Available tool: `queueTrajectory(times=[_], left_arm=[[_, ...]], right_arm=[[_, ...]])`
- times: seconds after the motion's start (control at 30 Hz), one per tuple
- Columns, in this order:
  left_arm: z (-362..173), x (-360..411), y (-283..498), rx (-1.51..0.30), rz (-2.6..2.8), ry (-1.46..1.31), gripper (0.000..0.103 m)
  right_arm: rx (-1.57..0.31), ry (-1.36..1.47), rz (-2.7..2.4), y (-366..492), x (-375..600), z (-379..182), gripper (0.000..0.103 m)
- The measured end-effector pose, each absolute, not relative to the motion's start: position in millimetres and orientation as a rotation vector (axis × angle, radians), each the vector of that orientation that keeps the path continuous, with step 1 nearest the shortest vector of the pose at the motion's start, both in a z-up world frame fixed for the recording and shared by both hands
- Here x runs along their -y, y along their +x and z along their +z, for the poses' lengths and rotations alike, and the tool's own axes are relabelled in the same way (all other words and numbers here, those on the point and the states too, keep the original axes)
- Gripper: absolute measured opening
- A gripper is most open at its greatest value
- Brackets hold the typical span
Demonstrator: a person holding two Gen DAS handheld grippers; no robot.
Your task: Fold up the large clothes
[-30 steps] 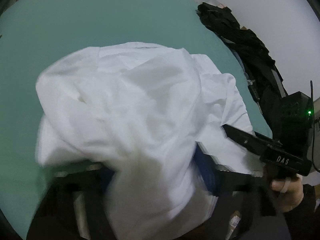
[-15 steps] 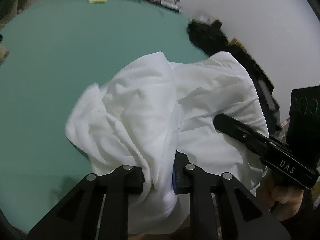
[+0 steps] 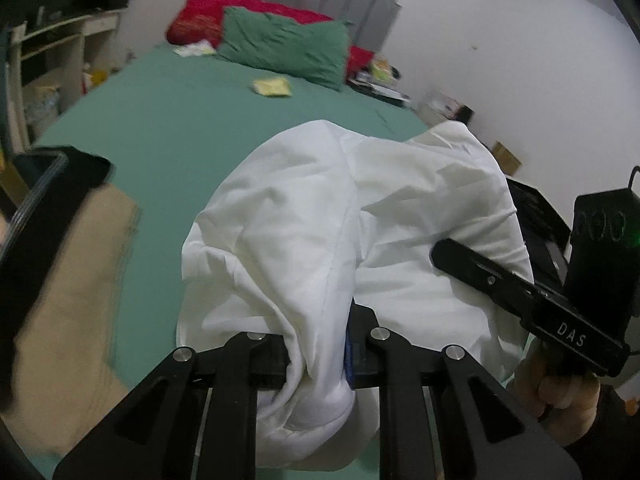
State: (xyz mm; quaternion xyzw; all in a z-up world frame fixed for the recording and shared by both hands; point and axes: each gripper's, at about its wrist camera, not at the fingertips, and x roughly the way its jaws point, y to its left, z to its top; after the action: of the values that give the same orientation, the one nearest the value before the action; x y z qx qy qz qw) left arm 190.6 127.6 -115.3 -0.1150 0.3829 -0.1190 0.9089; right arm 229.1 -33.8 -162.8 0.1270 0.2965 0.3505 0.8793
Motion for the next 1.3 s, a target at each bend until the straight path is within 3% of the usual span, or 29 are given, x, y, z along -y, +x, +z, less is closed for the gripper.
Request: queueTrajectory(times=[0.17, 0.33, 0.43, 0.5, 0.63, 0.9, 1.3], left_arm=[[-130, -180, 220, -0.826, -0.166, -0.205, 0.019], [-193, -224, 245, -1.025, -0.036, -0.270, 0.022], [-207, -238, 250, -1.075, -0.028, -0.332, 0.028], [-205, -241, 252, -1.060, -0.034, -0.300, 0.038], [-210, -238, 257, -1.078, -0.017, -0.291, 0.040], [-201, -233, 230, -1.035, 0.028, -0.293, 0.051], [-179, -226, 163, -0.966, 0.134, -0.292, 0.052]], right_arm=[[-0.676, 0.300, 0.763, 263, -18, -188, 0.018], [-0.897, 0.318, 0.758, 297, -61, -257, 0.019], [-0.966, 0.311, 0.700, 302, -68, -293, 0.034], [-0.966, 0.357, 0.703, 305, -59, -304, 0.038], [-0.980, 0.308, 0.709, 304, -53, -298, 0.048], [-1.064, 0.229, 0.586, 293, -19, -280, 0.086], [-1.110, 0.190, 0.544, 219, 57, -262, 0.089]])
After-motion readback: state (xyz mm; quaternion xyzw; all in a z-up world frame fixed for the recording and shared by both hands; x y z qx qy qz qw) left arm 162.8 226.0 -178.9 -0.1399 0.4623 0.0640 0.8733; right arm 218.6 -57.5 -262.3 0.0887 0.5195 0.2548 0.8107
